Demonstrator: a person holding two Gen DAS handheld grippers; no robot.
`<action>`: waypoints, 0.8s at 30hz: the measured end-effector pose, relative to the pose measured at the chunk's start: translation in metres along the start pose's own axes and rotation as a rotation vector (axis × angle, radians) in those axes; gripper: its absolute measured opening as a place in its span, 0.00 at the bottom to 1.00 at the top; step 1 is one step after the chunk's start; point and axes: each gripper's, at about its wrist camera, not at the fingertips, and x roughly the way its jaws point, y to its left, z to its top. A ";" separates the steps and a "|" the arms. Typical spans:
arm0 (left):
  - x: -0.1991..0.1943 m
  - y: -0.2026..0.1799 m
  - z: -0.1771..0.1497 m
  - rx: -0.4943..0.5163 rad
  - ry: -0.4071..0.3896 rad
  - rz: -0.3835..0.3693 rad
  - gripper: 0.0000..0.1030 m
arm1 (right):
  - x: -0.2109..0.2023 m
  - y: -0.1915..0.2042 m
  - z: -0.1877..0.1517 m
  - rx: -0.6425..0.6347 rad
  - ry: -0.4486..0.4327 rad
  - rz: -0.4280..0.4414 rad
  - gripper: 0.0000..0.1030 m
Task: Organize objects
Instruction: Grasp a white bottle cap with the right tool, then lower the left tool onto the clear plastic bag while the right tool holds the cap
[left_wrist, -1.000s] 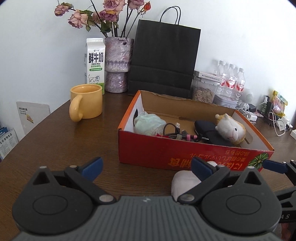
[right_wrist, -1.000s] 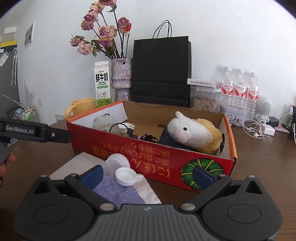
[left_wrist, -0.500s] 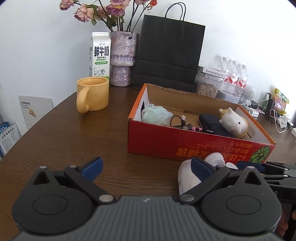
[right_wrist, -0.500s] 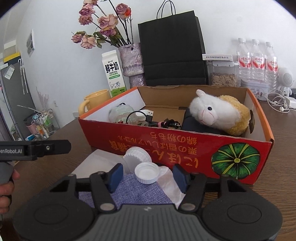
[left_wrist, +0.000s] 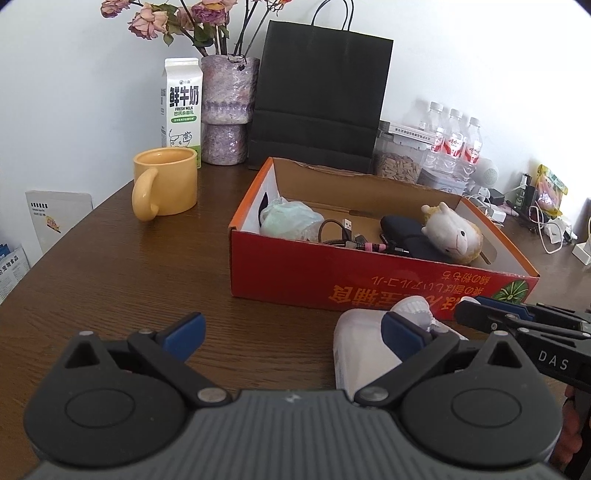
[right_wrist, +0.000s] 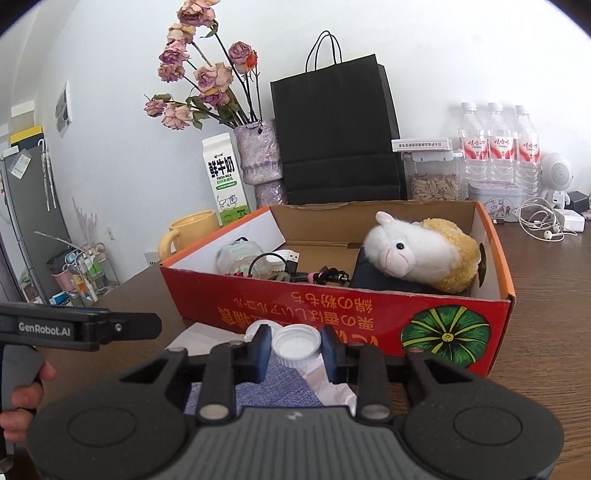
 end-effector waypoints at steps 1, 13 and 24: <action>0.002 -0.002 0.000 0.005 0.008 -0.003 1.00 | -0.002 0.000 0.000 -0.004 -0.006 -0.005 0.27; 0.022 -0.030 -0.002 0.054 0.104 -0.058 1.00 | -0.024 -0.017 -0.004 0.011 -0.050 -0.055 0.27; 0.036 -0.051 -0.009 0.082 0.156 -0.036 1.00 | -0.038 -0.030 -0.007 0.033 -0.073 -0.077 0.27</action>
